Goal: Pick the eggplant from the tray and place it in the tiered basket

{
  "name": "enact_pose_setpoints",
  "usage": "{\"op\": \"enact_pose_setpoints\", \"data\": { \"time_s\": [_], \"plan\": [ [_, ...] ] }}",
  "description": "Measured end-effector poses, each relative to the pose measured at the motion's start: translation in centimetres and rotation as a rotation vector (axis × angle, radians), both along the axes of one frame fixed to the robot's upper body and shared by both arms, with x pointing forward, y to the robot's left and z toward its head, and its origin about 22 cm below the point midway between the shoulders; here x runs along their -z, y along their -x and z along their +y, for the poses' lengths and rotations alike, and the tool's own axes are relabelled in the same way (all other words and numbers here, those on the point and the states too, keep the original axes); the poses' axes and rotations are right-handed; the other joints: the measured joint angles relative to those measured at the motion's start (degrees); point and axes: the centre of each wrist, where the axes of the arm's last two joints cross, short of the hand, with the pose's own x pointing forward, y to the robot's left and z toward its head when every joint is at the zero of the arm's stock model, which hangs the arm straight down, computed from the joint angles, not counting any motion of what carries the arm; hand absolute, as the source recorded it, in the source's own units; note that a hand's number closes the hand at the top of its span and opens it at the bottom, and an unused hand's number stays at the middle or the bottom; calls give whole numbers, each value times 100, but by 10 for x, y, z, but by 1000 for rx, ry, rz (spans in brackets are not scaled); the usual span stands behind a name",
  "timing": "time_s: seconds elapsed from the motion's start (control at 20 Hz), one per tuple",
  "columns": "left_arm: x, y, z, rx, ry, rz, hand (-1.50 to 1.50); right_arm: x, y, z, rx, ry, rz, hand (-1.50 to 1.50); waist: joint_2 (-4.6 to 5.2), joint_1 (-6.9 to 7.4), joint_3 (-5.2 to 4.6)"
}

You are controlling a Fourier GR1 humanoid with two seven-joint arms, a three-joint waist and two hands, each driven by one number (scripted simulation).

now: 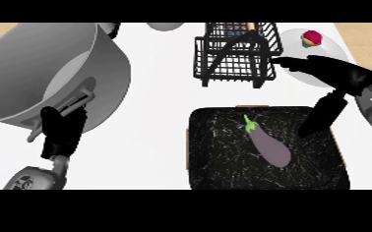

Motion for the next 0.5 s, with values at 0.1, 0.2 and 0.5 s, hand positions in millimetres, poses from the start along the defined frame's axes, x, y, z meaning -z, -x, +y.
{"op": "enact_pose_setpoints", "data": {
  "time_s": [0.1,0.2,0.5],
  "plan": [
    [-2,-1,-2,0,0,3,0,-10,-1,16,-25,90,8,-150,-1,15,-1],
    [-1,-1,-4,7,2,-1,0,-14,-2,34,-37,153,24,-150,5,39,0],
    [0,-1,-4,21,8,14,0,-12,-1,84,-55,217,88,-150,-1,4,27]
  ]
}}
